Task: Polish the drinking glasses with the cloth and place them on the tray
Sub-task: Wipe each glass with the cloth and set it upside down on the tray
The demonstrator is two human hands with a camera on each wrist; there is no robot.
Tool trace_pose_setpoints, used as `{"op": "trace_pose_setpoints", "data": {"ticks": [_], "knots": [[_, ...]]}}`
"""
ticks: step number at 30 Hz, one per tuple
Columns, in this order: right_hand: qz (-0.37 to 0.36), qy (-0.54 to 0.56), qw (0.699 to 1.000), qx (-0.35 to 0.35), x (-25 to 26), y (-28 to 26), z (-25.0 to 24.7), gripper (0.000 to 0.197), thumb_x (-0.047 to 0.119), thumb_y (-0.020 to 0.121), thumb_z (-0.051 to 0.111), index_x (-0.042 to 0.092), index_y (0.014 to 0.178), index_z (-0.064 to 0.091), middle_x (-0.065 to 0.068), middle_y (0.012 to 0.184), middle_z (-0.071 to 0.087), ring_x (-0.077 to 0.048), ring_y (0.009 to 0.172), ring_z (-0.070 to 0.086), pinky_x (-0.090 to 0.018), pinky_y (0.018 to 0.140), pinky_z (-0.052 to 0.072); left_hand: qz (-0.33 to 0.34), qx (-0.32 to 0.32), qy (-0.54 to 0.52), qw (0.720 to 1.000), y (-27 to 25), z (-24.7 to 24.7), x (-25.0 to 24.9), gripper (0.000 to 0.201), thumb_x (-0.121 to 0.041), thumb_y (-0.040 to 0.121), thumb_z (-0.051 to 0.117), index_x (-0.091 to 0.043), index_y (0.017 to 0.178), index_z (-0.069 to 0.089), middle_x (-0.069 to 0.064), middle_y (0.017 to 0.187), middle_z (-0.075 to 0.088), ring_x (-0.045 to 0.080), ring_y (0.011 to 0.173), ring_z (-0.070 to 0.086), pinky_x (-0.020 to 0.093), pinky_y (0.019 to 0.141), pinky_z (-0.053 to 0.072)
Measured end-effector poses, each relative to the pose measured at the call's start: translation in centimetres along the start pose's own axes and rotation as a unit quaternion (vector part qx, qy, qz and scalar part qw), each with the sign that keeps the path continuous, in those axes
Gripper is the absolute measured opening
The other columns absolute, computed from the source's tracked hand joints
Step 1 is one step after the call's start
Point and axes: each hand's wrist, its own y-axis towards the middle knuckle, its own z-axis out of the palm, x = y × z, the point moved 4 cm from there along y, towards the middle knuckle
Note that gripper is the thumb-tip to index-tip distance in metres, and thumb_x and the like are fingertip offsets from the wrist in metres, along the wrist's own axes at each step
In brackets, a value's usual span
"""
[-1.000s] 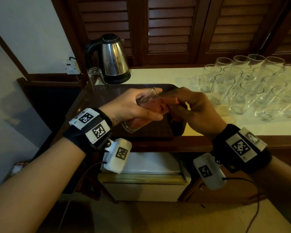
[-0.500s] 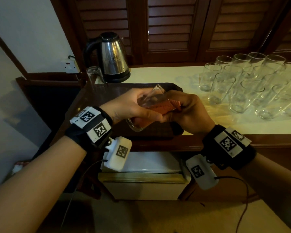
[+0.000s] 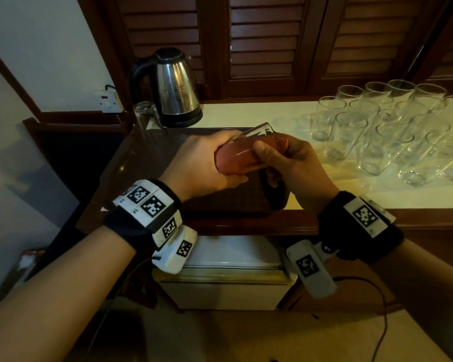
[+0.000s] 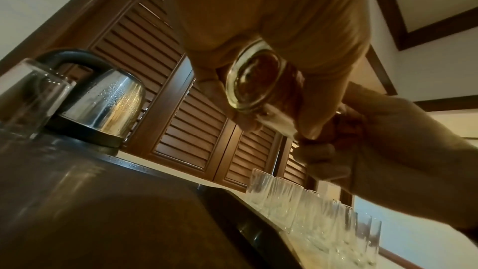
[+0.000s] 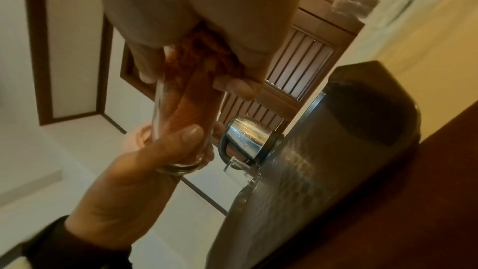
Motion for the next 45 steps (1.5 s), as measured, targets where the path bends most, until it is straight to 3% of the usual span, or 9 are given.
{"op": "trace_pose_setpoints", "data": {"ticks": [14, 17, 21, 26, 29, 34, 37, 42, 45], "knots": [[-0.002, 0.015, 1.000, -0.014, -0.6, 0.4, -0.3, 0.029, 0.026, 0.082, 0.069, 0.006, 0.103, 0.070, 0.006, 0.077, 0.072, -0.012, 0.058, 0.057, -0.027, 0.049, 0.046, 0.037, -0.054, 0.036, 0.997, 0.5, 0.3, 0.7, 0.087, -0.043, 0.070, 0.087, -0.025, 0.145, 0.048, -0.005, 0.134, 0.061, 0.008, 0.119, 0.057, 0.028, 0.103, 0.044], [-0.026, 0.021, 0.999, -0.020, -0.4, 0.7, -0.9, 0.022, 0.017, 0.088, 0.071, 0.005, 0.106, 0.069, -0.010, 0.091, 0.073, -0.017, 0.074, 0.067, -0.026, 0.056, 0.053, -0.058, 0.026, -0.176, 0.982, 0.8, 0.0, 0.7, 0.077, -0.039, 0.065, 0.088, -0.035, 0.133, 0.051, -0.017, 0.124, 0.058, -0.002, 0.100, 0.065, 0.019, 0.086, 0.052], [-0.070, -0.007, 0.997, 0.036, 0.4, 1.1, -1.0, 0.026, 0.002, 0.088, 0.068, 0.004, 0.114, 0.065, -0.019, 0.101, 0.069, -0.016, 0.082, 0.068, -0.025, 0.063, 0.057, -0.105, 0.115, -0.371, 0.915, 0.2, 0.4, 1.6, 0.056, -0.038, 0.065, 0.083, -0.022, 0.116, 0.064, 0.004, 0.104, 0.072, 0.021, 0.079, 0.068, 0.029, 0.069, 0.055], [-0.009, 0.009, 0.999, 0.032, -0.3, 0.8, -0.4, 0.033, 0.023, 0.084, 0.070, 0.004, 0.111, 0.064, -0.002, 0.085, 0.067, -0.008, 0.064, 0.061, -0.030, 0.051, 0.050, -0.002, -0.021, -0.114, 0.993, 0.4, -0.6, 1.3, 0.069, -0.037, 0.066, 0.088, -0.028, 0.129, 0.060, -0.016, 0.115, 0.064, -0.006, 0.097, 0.060, 0.011, 0.089, 0.048], [0.002, 0.015, 1.000, 0.012, -0.7, 0.7, -0.3, 0.034, 0.027, 0.084, 0.065, 0.006, 0.110, 0.063, 0.015, 0.069, 0.065, -0.006, 0.058, 0.057, -0.030, 0.051, 0.051, 0.043, -0.074, -0.019, 0.996, 0.3, -0.7, 1.1, 0.081, -0.041, 0.067, 0.085, -0.023, 0.139, 0.054, -0.016, 0.126, 0.058, -0.005, 0.112, 0.054, 0.005, 0.095, 0.038], [-0.038, 0.034, 0.999, 0.005, -0.2, 1.3, -0.7, 0.023, 0.012, 0.086, 0.072, 0.007, 0.108, 0.067, -0.008, 0.096, 0.071, -0.018, 0.086, 0.069, -0.029, 0.071, 0.058, -0.130, 0.032, -0.321, 0.937, 0.5, -0.2, 1.6, 0.060, -0.039, 0.070, 0.086, -0.028, 0.124, 0.062, -0.009, 0.106, 0.069, 0.010, 0.076, 0.067, 0.021, 0.067, 0.053], [-0.072, 0.001, 0.996, 0.048, 0.5, 1.8, -0.8, 0.032, 0.005, 0.083, 0.068, 0.001, 0.115, 0.065, -0.018, 0.103, 0.066, -0.024, 0.091, 0.065, -0.031, 0.077, 0.056, -0.121, 0.053, -0.374, 0.918, 0.3, -0.3, 1.7, 0.051, -0.044, 0.062, 0.081, -0.024, 0.109, 0.070, -0.003, 0.098, 0.075, 0.024, 0.082, 0.066, 0.032, 0.070, 0.052], [-0.021, 0.021, 0.999, 0.046, 0.1, 1.4, -0.1, 0.017, 0.020, 0.088, 0.065, 0.007, 0.100, 0.065, 0.002, 0.081, 0.069, -0.010, 0.067, 0.062, -0.029, 0.056, 0.052, -0.004, -0.073, -0.122, 0.990, 0.3, -1.4, 1.3, 0.077, -0.051, 0.059, 0.089, -0.025, 0.127, 0.062, -0.023, 0.110, 0.062, -0.015, 0.097, 0.058, 0.007, 0.082, 0.048], [-0.008, 0.050, 0.998, 0.025, -0.3, 1.1, -0.2, 0.015, 0.021, 0.087, 0.063, 0.010, 0.098, 0.066, 0.009, 0.073, 0.068, -0.010, 0.063, 0.060, -0.028, 0.056, 0.051, 0.010, -0.093, -0.085, 0.992, 0.1, -1.3, 1.1, 0.078, -0.047, 0.063, 0.086, -0.028, 0.133, 0.057, -0.024, 0.118, 0.056, -0.020, 0.102, 0.052, 0.005, 0.087, 0.045]]}}
